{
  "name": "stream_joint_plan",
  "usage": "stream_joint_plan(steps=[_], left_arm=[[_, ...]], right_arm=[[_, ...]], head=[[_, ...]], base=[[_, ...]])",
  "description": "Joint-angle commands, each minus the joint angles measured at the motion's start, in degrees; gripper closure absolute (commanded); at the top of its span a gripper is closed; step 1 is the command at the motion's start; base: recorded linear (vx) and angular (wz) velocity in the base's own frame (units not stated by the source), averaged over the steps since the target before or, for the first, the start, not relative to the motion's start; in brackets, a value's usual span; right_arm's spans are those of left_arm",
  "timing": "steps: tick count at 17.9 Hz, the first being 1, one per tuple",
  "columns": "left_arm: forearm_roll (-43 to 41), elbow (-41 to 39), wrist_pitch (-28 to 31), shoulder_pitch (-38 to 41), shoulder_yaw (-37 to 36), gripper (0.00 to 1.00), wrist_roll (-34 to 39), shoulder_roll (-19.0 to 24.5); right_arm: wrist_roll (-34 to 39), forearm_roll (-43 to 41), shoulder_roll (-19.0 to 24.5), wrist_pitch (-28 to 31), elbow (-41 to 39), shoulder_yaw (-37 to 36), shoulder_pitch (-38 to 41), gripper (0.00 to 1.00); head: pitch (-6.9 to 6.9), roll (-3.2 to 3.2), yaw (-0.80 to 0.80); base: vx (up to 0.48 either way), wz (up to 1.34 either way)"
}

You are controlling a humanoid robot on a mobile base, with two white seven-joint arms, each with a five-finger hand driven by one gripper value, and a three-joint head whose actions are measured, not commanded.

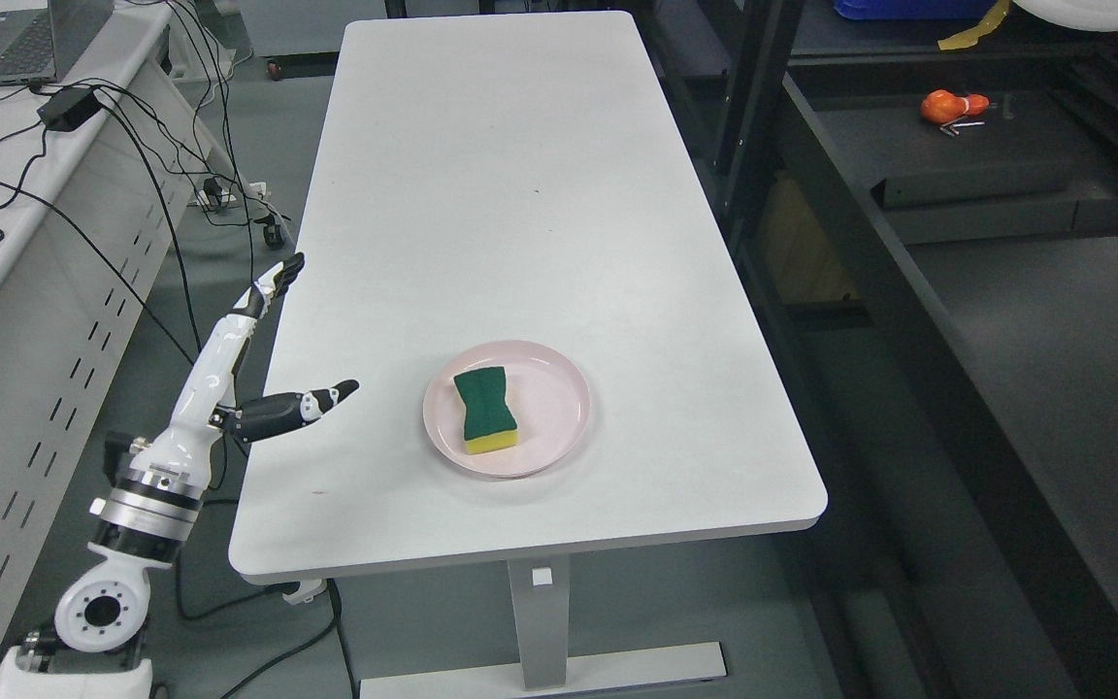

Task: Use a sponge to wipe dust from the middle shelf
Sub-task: 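Raise the left hand from beside the table toward the pink plate, then reach the left hand over the plate and grasp the green-yellow sponge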

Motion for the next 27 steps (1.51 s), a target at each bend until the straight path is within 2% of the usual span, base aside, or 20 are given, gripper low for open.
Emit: stream_joint_plan(steps=[1,3,6,10,15,18,21,27], left_arm=[[-13.1,8.0,-8.2,-7.9,-2.5,0.06,-6.3,11.1],[-25.6,8.6,-9.4,-11.8,-6.1,0.06,-7.9,13.8],[-36.6,9.1,-11.5,-18.3,-16.1,0.06,-8.0,14.1],[-40.0,13.4,-11.7,-25.5,-27.7,0.09,-8.3,11.0],[-48.6,18.4,-11.8,-26.5,-35.0,0.09,-8.3,4.3],[-50.2,22.0,-11.8,-26.3,-35.3,0.11,-8.2,0.7],[-50.5,23.1,-11.8,-26.3,-35.5,0.13,-8.2,-1.0],[-51.7,24.7,-11.3,-26.6,-35.3,0.15,-8.3,-2.3]], right_arm=[[0.0,0.0,-1.0,0.0,-1.0,0.0,0.0,0.0],[0.0,0.0,-1.0,0.0,-1.0,0.0,0.1,0.0],[0.0,0.0,-1.0,0.0,-1.0,0.0,0.0,0.0],[0.0,0.0,-1.0,0.0,-1.0,0.0,0.0,0.0],[0.0,0.0,-1.0,0.0,-1.0,0.0,0.0,0.0],[0.0,0.0,-1.0,0.0,-1.0,0.0,0.0,0.0],[0.0,0.0,-1.0,0.0,-1.0,0.0,0.1,0.0],[0.0,0.0,-1.0,0.0,-1.0,0.0,0.0,0.0]], head=[[0.0,0.0,0.0],[0.0,0.0,0.0],[0.0,0.0,0.0],[0.0,0.0,0.0],[0.0,0.0,0.0],[0.0,0.0,0.0],[0.0,0.0,0.0],[0.0,0.0,0.0]], base=[[0.0,0.0],[0.0,0.0],[0.0,0.0],[0.0,0.0],[0.0,0.0],[0.0,0.0],[0.0,0.0],[0.0,0.0]])
